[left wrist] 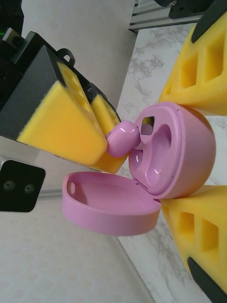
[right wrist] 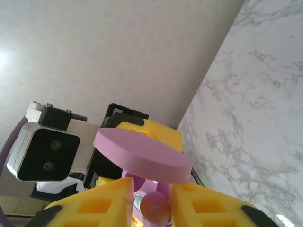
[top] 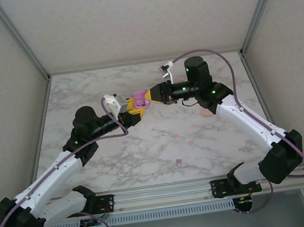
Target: Insert the wireless bluetooth earbuds into the charging case
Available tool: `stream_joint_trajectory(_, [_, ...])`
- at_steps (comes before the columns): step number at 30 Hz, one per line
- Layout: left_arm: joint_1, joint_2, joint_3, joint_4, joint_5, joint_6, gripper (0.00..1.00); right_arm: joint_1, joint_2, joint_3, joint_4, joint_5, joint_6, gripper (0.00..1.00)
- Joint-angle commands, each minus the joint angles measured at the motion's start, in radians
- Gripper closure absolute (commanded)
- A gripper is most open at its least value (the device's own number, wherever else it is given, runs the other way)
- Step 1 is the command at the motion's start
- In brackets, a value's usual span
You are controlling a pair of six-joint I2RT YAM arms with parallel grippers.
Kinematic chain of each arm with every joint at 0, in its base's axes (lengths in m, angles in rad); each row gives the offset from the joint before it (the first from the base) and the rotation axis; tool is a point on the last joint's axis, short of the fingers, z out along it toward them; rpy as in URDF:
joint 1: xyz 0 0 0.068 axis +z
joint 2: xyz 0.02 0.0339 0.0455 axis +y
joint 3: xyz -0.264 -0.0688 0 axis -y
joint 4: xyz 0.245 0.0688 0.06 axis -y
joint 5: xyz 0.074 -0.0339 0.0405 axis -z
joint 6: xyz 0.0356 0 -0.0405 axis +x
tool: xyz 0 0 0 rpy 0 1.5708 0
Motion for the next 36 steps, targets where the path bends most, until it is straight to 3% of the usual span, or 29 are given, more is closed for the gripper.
stream_joint_trajectory(1, [-0.009, 0.001, 0.008, 0.121, 0.002, -0.033, 0.83, 0.018, 0.019, 0.033, -0.112, 0.017, -0.066, 0.71])
stream_joint_trajectory(10, [-0.009, 0.004, 0.016, 0.102, 0.001, -0.031, 0.83, 0.019, 0.030, 0.080, -0.184, 0.079, -0.075, 0.60])
stream_joint_trajectory(23, [-0.009, 0.004, 0.010, 0.066, -0.038, -0.015, 0.84, 0.020, -0.001, 0.126, -0.269, 0.133, -0.094, 0.53])
stream_joint_trajectory(36, [-0.009, 0.015, 0.030, 0.035, -0.027, -0.009, 0.85, 0.021, -0.009, 0.121, -0.246, 0.108, -0.089, 0.70])
